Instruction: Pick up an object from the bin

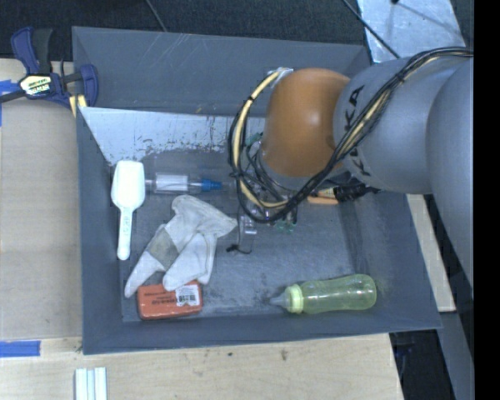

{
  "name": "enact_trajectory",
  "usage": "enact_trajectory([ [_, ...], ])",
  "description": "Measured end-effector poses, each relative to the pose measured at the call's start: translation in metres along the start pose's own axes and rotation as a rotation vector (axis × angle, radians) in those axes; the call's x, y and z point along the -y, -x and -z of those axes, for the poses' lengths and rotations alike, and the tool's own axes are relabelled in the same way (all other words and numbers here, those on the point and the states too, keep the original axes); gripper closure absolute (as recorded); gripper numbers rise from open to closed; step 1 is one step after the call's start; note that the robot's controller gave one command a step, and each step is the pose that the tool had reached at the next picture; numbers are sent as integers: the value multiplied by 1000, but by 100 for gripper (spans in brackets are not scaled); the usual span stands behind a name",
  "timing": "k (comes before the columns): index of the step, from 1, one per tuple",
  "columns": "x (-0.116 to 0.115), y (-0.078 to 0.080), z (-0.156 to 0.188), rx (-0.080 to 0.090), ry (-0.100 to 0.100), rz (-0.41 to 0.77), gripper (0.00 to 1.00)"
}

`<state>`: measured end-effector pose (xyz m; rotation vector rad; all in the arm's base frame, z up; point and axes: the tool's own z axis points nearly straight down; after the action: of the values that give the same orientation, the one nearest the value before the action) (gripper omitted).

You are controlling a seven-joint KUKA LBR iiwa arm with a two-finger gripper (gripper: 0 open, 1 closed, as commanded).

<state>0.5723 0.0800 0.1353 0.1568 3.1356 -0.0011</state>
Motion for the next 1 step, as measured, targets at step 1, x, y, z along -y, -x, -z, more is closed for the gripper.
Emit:
enact_trajectory([
  [1, 6, -15, -38, 2, 4, 73, 0],
])
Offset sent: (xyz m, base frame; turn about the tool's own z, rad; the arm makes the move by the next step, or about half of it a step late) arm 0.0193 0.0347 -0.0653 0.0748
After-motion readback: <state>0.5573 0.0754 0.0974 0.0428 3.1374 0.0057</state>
